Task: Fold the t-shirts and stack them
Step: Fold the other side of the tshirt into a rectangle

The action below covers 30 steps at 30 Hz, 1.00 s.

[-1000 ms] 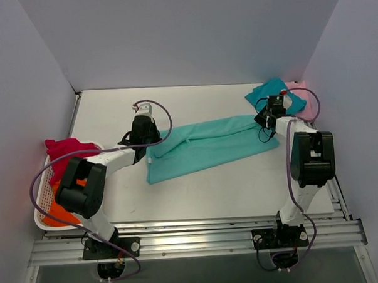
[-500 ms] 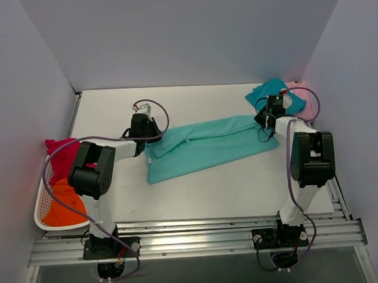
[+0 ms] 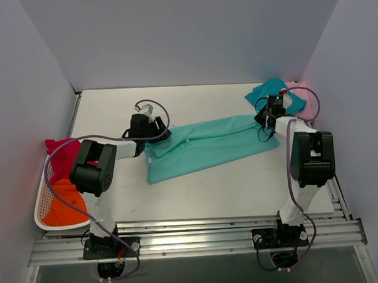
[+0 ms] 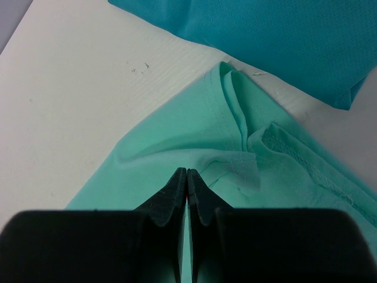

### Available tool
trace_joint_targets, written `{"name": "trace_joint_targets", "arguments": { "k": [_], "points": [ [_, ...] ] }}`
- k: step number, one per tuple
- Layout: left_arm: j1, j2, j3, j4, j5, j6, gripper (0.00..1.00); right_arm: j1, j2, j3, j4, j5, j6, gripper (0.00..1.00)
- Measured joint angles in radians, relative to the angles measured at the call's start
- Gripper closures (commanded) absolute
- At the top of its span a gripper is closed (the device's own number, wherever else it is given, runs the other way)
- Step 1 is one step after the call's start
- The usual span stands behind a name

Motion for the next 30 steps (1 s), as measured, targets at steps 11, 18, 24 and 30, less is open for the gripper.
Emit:
{"name": "trace_joint_targets", "arguments": {
  "k": [11,18,24,30],
  "points": [
    [0.002,-0.04,-0.016,0.019,0.066,-0.003,0.31,0.0,0.0,0.0,0.0,0.0,0.0,1.0],
    [0.003,-0.04,-0.033,0.047,0.113,-0.021,0.32,0.0,0.0,0.0,0.0,0.0,0.0,1.0],
    [0.003,-0.039,-0.05,0.074,0.152,-0.038,0.42,0.0,0.001,0.0,0.0,0.0,-0.001,1.0],
    [0.003,-0.039,-0.064,0.093,0.177,-0.048,0.48,0.0,0.002,0.0,0.0,0.0,-0.003,1.0]
  ]
}}
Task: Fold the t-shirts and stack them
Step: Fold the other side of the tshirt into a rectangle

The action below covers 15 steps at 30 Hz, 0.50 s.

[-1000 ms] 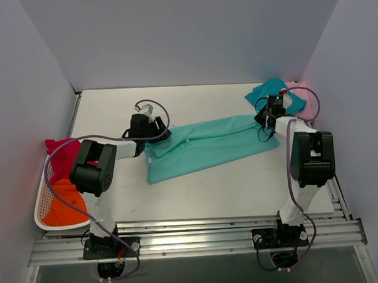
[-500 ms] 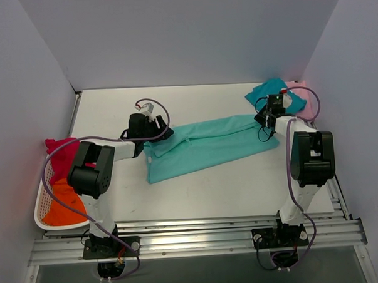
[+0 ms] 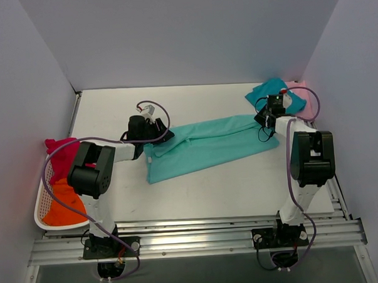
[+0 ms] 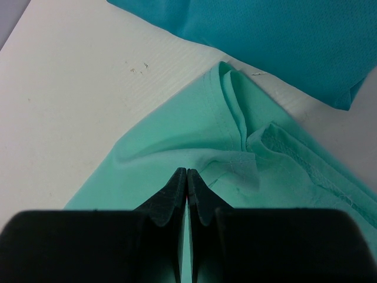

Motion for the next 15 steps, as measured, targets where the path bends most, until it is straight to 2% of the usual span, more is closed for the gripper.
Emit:
{"name": "trace_joint_targets", "arguments": {
  "k": [15],
  "points": [
    [0.0,0.025,0.0,0.0,0.029,0.003,0.54,0.0,0.0,0.0,0.0,0.0,0.0,1.0]
  ]
}}
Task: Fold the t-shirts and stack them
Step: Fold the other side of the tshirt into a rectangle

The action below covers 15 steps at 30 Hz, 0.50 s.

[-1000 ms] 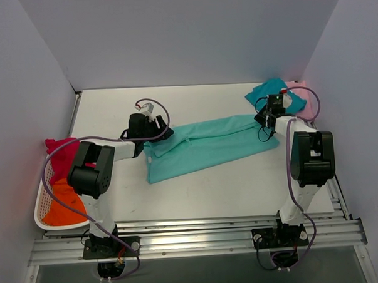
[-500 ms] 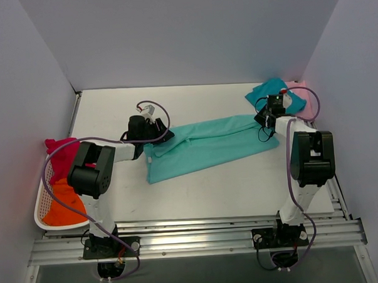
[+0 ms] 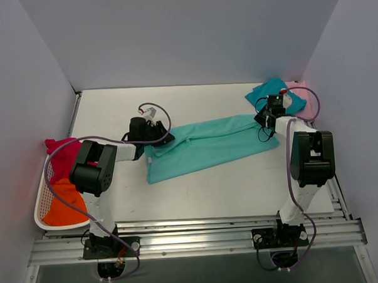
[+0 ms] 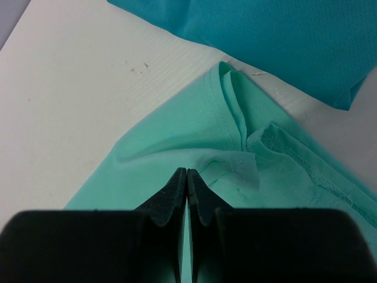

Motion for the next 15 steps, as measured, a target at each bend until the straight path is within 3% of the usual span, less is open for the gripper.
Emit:
{"name": "trace_joint_targets", "arguments": {
  "k": [15],
  "points": [
    [-0.002,0.023,0.0,-0.008,-0.031,0.035,0.54,0.0,0.0,0.0,0.001,-0.001,0.0,1.0]
  ]
}}
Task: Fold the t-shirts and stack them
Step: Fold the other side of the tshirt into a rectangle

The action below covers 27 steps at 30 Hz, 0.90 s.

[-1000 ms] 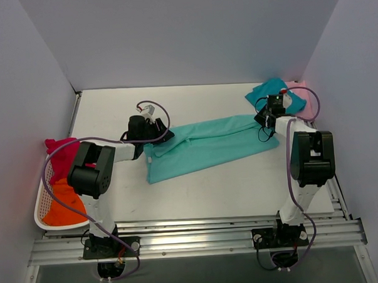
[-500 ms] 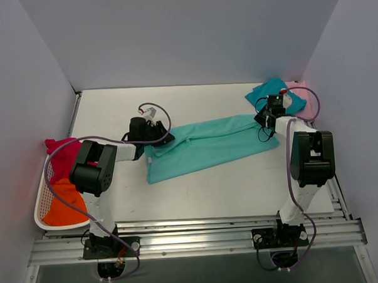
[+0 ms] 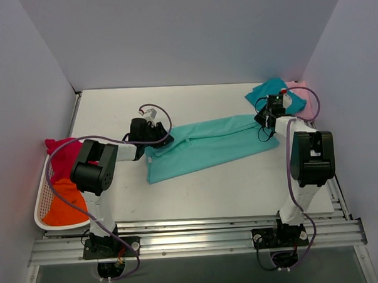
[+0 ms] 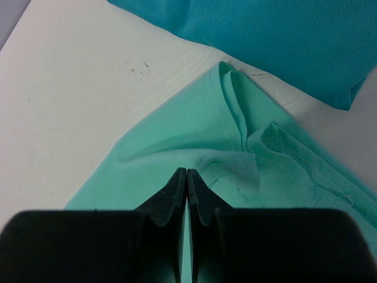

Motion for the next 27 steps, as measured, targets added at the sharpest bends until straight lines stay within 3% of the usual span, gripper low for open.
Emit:
{"name": "trace_joint_targets", "arguments": {
  "k": [27],
  "points": [
    [0.0,0.034,0.079,-0.056,-0.033,0.068,0.53,0.007,0.043,0.0,0.006,-0.001,0.0,1.0]
  ]
}}
